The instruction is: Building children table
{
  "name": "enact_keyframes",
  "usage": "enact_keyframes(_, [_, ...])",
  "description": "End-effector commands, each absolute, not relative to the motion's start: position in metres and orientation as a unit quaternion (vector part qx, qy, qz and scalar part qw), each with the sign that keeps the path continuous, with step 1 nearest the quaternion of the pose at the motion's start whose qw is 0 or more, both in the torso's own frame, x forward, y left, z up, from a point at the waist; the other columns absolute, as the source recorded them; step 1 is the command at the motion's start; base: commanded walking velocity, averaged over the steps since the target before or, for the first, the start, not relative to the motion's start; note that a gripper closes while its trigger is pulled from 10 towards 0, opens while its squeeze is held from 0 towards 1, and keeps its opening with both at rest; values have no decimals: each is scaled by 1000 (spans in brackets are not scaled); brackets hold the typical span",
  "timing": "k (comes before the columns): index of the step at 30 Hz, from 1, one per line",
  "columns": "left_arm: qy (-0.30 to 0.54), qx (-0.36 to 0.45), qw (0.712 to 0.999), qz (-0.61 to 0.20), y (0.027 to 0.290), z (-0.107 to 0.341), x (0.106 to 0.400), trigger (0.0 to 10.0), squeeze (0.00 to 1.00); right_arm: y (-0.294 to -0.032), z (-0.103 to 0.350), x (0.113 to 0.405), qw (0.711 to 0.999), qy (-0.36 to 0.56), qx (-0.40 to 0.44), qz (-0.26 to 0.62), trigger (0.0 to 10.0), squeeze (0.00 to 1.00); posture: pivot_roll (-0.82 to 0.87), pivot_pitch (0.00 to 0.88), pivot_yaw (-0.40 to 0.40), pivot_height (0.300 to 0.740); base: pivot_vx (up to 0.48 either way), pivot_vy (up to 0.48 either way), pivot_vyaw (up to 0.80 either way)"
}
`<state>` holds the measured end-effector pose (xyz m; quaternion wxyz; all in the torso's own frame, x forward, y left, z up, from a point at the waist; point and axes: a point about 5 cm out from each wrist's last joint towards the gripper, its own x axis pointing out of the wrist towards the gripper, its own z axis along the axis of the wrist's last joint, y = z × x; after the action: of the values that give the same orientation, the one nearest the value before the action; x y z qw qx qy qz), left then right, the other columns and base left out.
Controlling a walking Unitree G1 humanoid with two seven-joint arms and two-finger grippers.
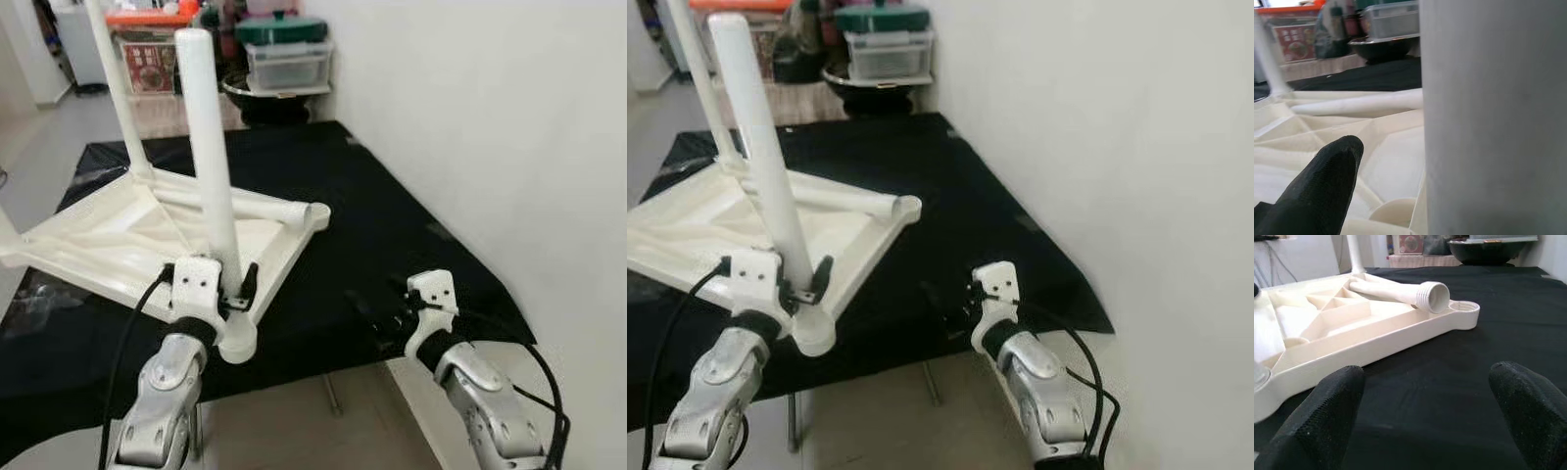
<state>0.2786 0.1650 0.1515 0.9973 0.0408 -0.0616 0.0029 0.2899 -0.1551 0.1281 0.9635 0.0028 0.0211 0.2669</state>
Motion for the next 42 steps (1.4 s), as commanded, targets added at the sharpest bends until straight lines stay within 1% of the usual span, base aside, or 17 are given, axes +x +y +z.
enact_keyframes(1, [-38, 68, 996, 54, 187, 145, 276, 10000, 0, -149, 138, 292, 956, 10, 3, 293, 10000, 0, 11, 32, -58, 740, 0, 0, 0])
enact_keyframes(4, [-25, 85, 992, 87, 198, 141, 272, 10000, 0, -147, 147, 296, 947, 1, -5, 320, 10000, 0, 18, 37, -62, 740, 0, 0, 0])
enact_keyframes(7, [-17, 90, 991, 102, 204, 138, 269, 10000, 0, -145, 151, 298, 943, -4, -12, 333, 10000, 0, 18, 37, -62, 740, 0, 0, 0])
enact_keyframes(11, [2, 106, 982, 155, 222, 132, 260, 10000, 0, -135, 160, 301, 923, -12, -34, 384, 10000, 0, 33, 42, -71, 740, 0, 0, 0])
enact_keyframes(14, [4, 108, 980, 165, 227, 133, 259, 10000, 0, -130, 162, 301, 912, -14, -42, 408, 10000, 0, 45, 47, -76, 740, 0, 0, 0])
enact_keyframes(17, [-7, 84, 986, 142, 221, 136, 261, 10000, 0, -122, 165, 302, 891, -13, -67, 449, 10000, 0, 52, 51, -77, 740, 0, 0, 0])
enact_keyframes(18, [-7, 84, 986, 142, 221, 136, 261, 10000, 0, -122, 165, 302, 891, -13, -67, 449, 10000, 0, 52, 51, -77, 740, 0, 0, 0])
enact_keyframes(20, [-17, 66, 993, 101, 208, 138, 263, 10000, 0, -117, 168, 305, 882, -14, -85, 464, 10000, 0, 57, 53, -79, 740, 0, 0, 0])
enact_keyframes(21, [-17, 66, 993, 101, 208, 138, 263, 10000, 0, -117, 168, 305, 882, -14, -85, 464, 10000, 0, 57, 53, -79, 740, 0, 0, 0])
enact_keyframes(22, [-19, 57, 995, 84, 203, 138, 264, 10000, 0, -115, 170, 307, 880, -15, -90, 465, 10000, 0, 57, 53, -79, 740, 0, 0, 0])
enact_keyframes(24, [-27, 45, 998, 23, 183, 139, 263, 10000, 0, -112, 172, 312, 886, -18, -89, 455, 10000, 0, 62, 57, -82, 740, 0, 0, 0])
enact_keyframes(25, [-27, 45, 998, 23, 183, 139, 263, 10000, 0, -112, 172, 312, 886, -18, -89, 455, 10000, 0, 62, 57, -82, 740, 0, 0, 0])
enact_keyframes(26, [-30, 46, 999, 0, 176, 140, 261, 10000, 0, -111, 171, 313, 888, -19, -87, 452, 10000, 0, 63, 59, -80, 740, 0, 0, 0])
enact_keyframes(28, [-30, 46, 999, 0, 176, 140, 261, 10000, 0, -111, 171, 313, 888, -19, -87, 452, 10000, 0, 63, 59, -80, 740, 0, 0, 0])
enact_keyframes(29, [-27, 37, 998, -32, 166, 138, 257, 10000, 0, -111, 167, 310, 888, -14, -86, 452, 10000, 0, 59, 61, -74, 740, 0, 0, 0])
enact_keyframes(37, [-24, 35, 997, -58, 161, 136, 249, 10000, 0, -119, 163, 308, 887, -5, -88, 453, 10000, 0, 55, 62, -66, 740, 0, 0, 0])
enact_keyframes(42, [-21, 34, 996, -75, 159, 135, 230, 10000, 0, -124, 162, 312, 889, 1, -107, 445, 10000, 0, 64, 64, -59, 740, 0, 0, 0])
